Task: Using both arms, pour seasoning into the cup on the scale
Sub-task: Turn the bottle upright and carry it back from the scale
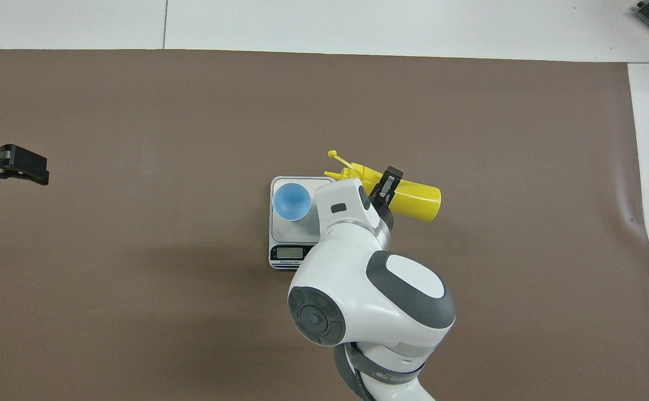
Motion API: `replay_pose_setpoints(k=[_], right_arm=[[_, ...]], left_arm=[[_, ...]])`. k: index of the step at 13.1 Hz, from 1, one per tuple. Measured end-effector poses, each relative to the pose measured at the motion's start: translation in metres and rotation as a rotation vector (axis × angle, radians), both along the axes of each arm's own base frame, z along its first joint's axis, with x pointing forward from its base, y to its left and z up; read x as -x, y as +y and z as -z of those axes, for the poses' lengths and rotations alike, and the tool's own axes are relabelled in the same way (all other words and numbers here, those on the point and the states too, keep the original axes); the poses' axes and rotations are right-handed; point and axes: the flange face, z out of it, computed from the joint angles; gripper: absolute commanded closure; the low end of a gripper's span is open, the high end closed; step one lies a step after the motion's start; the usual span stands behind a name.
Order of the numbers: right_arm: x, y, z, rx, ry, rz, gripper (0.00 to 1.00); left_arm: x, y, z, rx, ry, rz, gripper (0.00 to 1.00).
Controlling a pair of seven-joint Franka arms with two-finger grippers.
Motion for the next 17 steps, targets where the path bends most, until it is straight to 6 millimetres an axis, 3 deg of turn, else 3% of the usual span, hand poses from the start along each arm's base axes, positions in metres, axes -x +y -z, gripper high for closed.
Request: replay_pose_setpoints(k=[2,4,8,17], right_arm=[[-0.002,-0.006,-0.006,-0.048,0.029,-0.011,0.77],[-0.012,-0.027,-0.010,-0.106,0.055,-0.024,0.77],[-0.025,-0.093,-0.011,-0.214,0.091,-0.056,0.77],[-0.057,-0.206,-0.007,-0.431,0.237,-0.199,0.77]], left_arm=[[0.000,0.000,0.000,0.000,0.000,0.000,0.00],[0.000,0.000,0.000,0.000,0.000,0.000,0.00],[0.000,0.000,0.000,0.000,0.000,0.000,0.00],[0.000,0.000,0.000,0.000,0.000,0.000,0.00]])
